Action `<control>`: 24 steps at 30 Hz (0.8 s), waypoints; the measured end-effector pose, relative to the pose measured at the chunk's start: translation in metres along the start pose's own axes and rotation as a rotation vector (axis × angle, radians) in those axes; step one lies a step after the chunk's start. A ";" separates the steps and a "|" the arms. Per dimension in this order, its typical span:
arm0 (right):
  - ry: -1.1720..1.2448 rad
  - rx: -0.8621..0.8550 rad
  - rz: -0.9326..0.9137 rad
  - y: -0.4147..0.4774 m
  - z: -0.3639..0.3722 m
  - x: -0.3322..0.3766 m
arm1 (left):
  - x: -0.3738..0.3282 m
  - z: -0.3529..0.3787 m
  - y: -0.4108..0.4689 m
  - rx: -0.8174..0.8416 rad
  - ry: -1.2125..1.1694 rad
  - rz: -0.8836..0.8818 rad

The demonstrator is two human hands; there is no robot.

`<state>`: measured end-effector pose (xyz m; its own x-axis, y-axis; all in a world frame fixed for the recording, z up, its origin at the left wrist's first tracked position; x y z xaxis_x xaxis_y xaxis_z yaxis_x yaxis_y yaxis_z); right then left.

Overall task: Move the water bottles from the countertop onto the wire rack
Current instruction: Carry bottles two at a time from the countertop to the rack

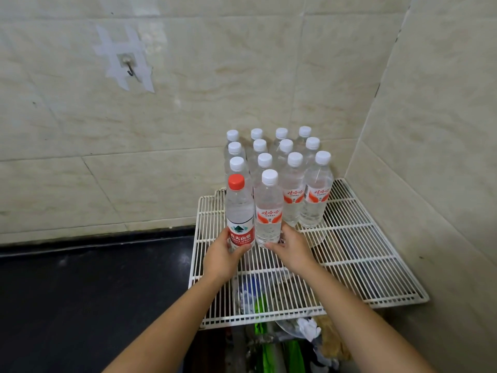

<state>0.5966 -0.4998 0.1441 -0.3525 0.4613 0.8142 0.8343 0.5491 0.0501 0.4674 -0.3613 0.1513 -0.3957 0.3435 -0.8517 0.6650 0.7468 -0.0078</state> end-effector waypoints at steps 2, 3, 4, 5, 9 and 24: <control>-0.010 -0.014 0.005 0.003 0.003 0.000 | 0.000 -0.001 0.003 -0.010 0.024 -0.007; -0.008 -0.015 0.006 0.003 0.003 -0.001 | 0.000 -0.001 0.005 -0.009 0.034 -0.006; -0.004 -0.012 0.008 0.003 0.004 -0.001 | 0.000 -0.001 0.007 -0.005 0.039 -0.005; 0.006 -0.007 0.007 0.002 0.005 -0.001 | 0.000 0.000 0.007 0.001 0.035 -0.004; -0.005 -0.087 0.051 -0.013 0.017 -0.006 | 0.003 -0.002 0.001 0.030 0.019 0.025; -0.104 -0.275 -0.812 -0.054 0.091 0.105 | 0.048 -0.178 -0.064 -0.573 0.482 0.116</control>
<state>0.4764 -0.4178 0.1745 -0.9100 0.0676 0.4090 0.3751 0.5544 0.7429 0.2929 -0.2915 0.2045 -0.6641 0.5503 -0.5061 0.3378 0.8248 0.4535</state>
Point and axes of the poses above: each hand's wrist, its own y-axis towards the middle knuckle, its own z-axis out of the palm, x = y × z, the point moved 3 cm from there along y, towards the middle knuckle, and after that the axes turned 8 degrees about -x, right-handed, at the moved point
